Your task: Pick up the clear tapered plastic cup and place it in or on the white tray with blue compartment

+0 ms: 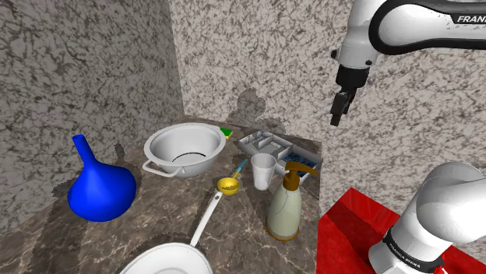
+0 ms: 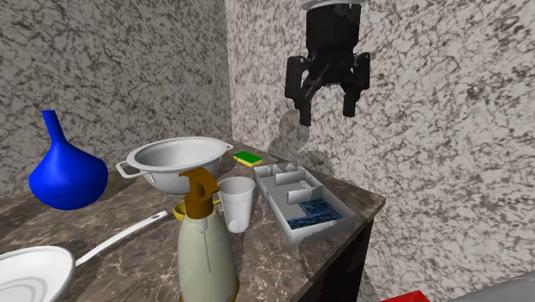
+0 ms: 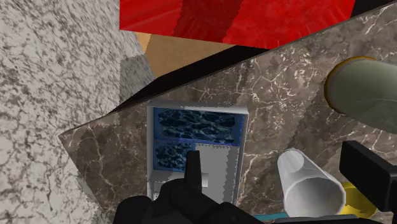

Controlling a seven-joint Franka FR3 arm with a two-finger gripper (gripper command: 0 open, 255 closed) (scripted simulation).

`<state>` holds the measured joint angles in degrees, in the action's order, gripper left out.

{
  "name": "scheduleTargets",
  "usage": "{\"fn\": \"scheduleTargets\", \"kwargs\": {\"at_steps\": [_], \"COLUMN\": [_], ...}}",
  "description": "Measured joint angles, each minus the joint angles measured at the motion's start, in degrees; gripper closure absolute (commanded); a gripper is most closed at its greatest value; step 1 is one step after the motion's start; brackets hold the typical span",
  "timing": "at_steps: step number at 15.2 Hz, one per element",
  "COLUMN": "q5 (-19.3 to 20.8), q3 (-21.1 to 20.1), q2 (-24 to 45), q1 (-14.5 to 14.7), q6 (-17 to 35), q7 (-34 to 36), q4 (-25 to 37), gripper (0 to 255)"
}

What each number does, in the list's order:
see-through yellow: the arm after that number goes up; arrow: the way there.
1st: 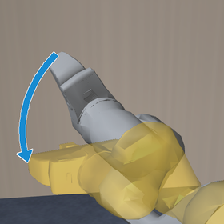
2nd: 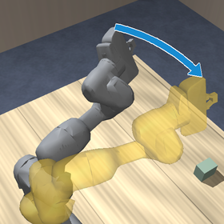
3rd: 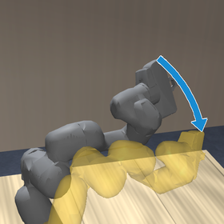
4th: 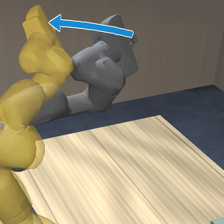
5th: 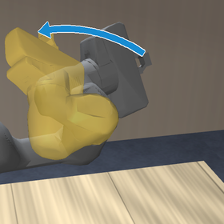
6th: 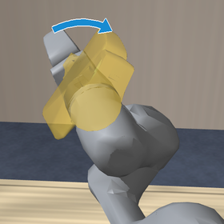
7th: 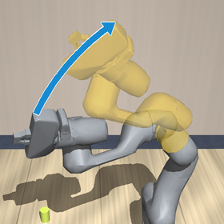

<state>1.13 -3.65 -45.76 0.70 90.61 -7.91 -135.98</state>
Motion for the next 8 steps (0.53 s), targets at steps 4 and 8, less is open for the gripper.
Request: {"fn": "scheduleTargets", "kwargs": {"at_steps": [4, 8], "q5": [-0.94, -2.03], "q3": [-2.16, -5.81], "q2": [2.10, 6.94], "q1": [0.49, 1.03], "q6": [3.13, 9.33], "q7": [2.32, 6.30], "q4": [-0.98, -2.19], "gripper": [0, 0]}}
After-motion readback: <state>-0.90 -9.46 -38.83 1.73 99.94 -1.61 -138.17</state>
